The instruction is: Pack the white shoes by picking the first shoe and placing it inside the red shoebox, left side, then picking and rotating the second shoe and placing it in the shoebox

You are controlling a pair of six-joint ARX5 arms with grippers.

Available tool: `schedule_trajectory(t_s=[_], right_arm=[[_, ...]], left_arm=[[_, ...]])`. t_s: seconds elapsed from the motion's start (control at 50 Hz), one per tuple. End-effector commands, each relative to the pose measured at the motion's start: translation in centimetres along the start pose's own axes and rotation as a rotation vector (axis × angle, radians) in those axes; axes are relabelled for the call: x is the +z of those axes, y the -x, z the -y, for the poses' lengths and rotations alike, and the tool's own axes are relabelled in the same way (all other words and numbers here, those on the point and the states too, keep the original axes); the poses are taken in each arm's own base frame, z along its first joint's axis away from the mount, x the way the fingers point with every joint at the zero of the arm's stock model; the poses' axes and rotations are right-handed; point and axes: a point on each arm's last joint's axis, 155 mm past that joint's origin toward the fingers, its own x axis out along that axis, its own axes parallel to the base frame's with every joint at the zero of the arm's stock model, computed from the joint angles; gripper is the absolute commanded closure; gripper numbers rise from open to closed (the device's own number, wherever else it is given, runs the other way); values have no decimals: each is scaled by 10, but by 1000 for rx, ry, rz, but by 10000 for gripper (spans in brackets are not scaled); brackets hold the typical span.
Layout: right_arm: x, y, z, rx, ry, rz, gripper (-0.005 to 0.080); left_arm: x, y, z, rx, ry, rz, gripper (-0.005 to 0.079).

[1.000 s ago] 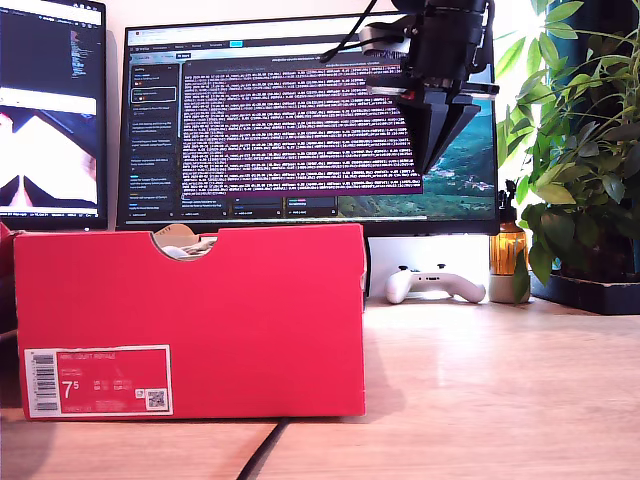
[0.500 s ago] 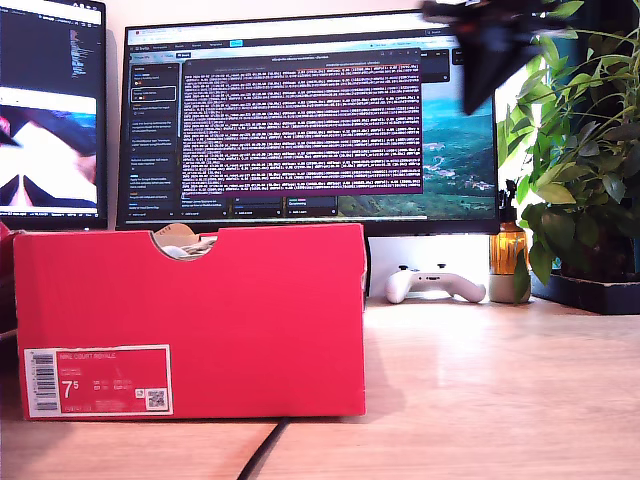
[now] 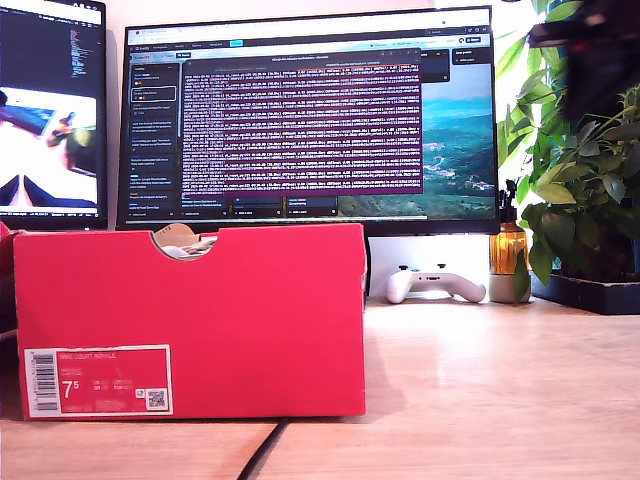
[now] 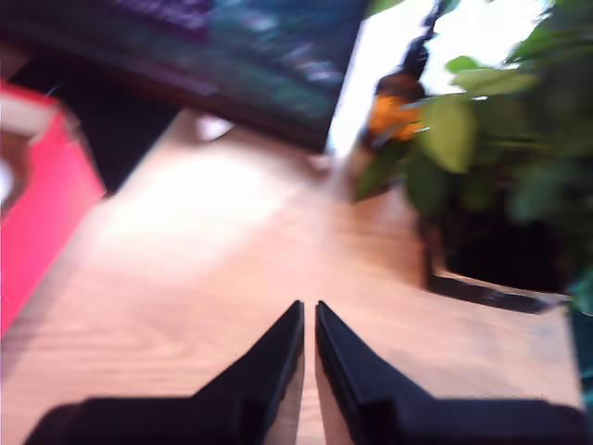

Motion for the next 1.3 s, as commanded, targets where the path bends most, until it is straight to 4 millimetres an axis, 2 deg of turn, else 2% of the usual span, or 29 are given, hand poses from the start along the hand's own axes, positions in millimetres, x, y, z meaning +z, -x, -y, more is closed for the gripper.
schedule_trajectory(t_s=[0.0, 0.1, 0.22, 0.34, 0.5, 0.68, 0.78, 1.06, 1.28], right_arm=[[-24, -7, 7, -24, -22, -16, 754], [-37, -6, 16, -54, -82, 19, 754], [-60, -8, 17, -69, -89, 17, 754], [-86, -13, 13, -66, -91, -14, 754], [-106, -16, 8, -60, -91, -23, 754], [-110, -12, 3, -50, -92, 32, 754], [-111, -5, 4, -62, -91, 81, 754], [-115, 15, 4, -80, -105, 189, 754], [-140, 19, -3, -78, -118, 204, 754]], left_arm=[[1, -1, -8, 18, 31, 12, 761], [5, 0, -18, 48, 52, 36, 762], [5, 1, -23, 64, 105, 58, 761], [-5, -1, -21, 55, 110, 61, 762], [-15, 3, -17, 56, 104, 75, 762], [-19, 16, -13, 68, 87, 123, 762], [-23, 22, -18, 115, 91, 143, 761], [-40, 29, -13, 118, 121, 167, 762], [-53, 33, -10, 119, 119, 171, 762]])
